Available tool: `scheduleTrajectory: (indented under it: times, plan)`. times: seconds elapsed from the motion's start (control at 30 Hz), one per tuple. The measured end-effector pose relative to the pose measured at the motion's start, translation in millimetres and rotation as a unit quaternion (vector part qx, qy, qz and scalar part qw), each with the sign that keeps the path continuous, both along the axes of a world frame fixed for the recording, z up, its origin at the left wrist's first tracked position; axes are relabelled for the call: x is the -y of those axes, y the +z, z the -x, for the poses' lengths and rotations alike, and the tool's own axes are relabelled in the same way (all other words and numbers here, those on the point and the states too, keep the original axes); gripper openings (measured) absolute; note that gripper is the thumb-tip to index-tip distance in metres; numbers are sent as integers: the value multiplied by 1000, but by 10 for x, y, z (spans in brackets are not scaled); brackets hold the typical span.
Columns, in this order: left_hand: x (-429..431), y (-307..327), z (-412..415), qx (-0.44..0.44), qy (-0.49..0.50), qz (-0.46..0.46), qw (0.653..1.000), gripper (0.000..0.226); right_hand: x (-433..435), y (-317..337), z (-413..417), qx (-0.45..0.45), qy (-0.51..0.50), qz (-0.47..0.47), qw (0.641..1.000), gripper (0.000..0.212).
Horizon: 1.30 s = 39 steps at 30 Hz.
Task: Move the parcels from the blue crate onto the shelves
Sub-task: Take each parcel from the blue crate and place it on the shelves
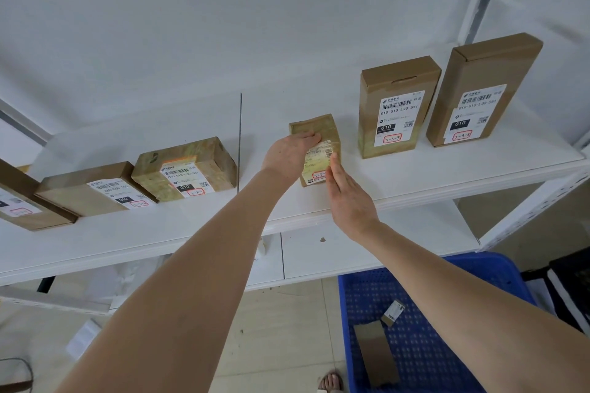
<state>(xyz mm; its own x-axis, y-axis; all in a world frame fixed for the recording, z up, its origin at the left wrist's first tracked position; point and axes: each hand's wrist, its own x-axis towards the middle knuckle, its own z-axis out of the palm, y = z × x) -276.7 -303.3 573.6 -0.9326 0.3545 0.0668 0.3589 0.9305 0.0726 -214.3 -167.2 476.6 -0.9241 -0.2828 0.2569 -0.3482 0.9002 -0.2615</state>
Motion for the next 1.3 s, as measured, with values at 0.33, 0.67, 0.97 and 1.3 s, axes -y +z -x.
scheduleTrajectory:
  times: [0.33,0.67,0.97,1.3]
  plan:
    - [15,9,184,2,1,0,1000,56,23,29,175,4,-12,-4,1000,65]
    - [27,-1,318,9,-2,-9,1000,52,65,5,307,-3,-19,-21,1000,69]
    - [22,10,354,10,2,-13,1000,51,86,39,347,24,-21,-20,999,68]
    - [20,46,340,10,-6,-3,1000,58,61,133,305,35,-33,-56,997,67]
